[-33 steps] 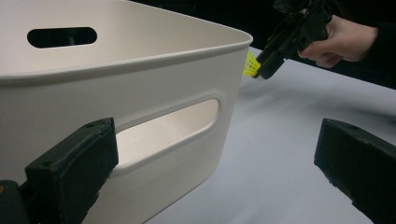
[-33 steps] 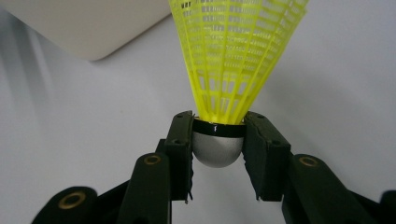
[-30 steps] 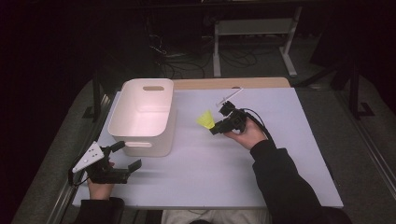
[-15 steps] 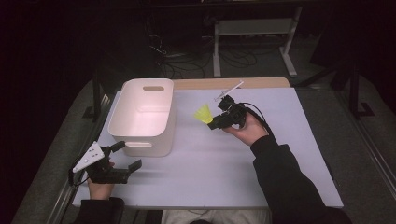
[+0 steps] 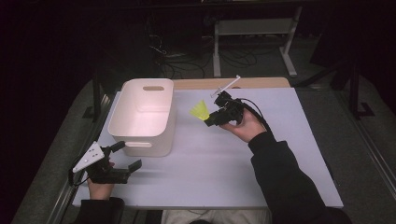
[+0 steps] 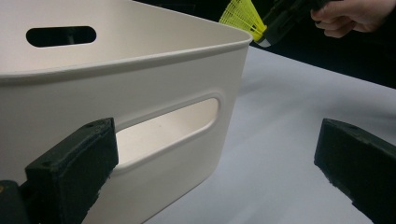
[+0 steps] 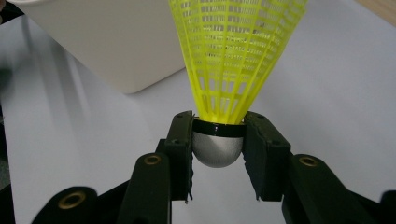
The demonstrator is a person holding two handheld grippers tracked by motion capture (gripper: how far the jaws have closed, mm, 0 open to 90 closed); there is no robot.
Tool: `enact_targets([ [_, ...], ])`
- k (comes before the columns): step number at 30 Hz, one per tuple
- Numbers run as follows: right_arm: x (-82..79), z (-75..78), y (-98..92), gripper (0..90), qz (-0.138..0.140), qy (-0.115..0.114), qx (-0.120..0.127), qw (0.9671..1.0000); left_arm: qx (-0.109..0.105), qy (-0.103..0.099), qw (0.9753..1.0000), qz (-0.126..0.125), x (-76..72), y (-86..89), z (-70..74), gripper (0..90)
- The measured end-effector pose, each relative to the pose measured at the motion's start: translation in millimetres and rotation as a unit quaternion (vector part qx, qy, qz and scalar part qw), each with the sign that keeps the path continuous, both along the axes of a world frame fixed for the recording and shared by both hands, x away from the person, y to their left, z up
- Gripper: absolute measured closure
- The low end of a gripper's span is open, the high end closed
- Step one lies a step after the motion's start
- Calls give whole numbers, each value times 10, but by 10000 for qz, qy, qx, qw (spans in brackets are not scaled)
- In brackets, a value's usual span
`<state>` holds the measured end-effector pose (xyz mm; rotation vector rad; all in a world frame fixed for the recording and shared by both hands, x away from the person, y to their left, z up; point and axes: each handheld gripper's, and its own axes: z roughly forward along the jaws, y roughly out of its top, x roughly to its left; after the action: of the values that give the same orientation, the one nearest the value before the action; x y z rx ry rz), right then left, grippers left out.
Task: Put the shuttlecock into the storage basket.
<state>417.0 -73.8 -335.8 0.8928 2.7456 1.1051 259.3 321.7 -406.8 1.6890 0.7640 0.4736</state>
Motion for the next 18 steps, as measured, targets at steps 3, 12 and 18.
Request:
enact_targets([
  [3,0,32,17,630,31,-10,19,10000,0,0,10000,2,0,1,0,0],
  [12,-2,109,59,630,86,-72,26,9999,5,3,10000,-2,0,0,0,0],
  [18,0,176,130,631,163,-128,66,9998,9,4,10000,-1,1,0,-1,0],
])
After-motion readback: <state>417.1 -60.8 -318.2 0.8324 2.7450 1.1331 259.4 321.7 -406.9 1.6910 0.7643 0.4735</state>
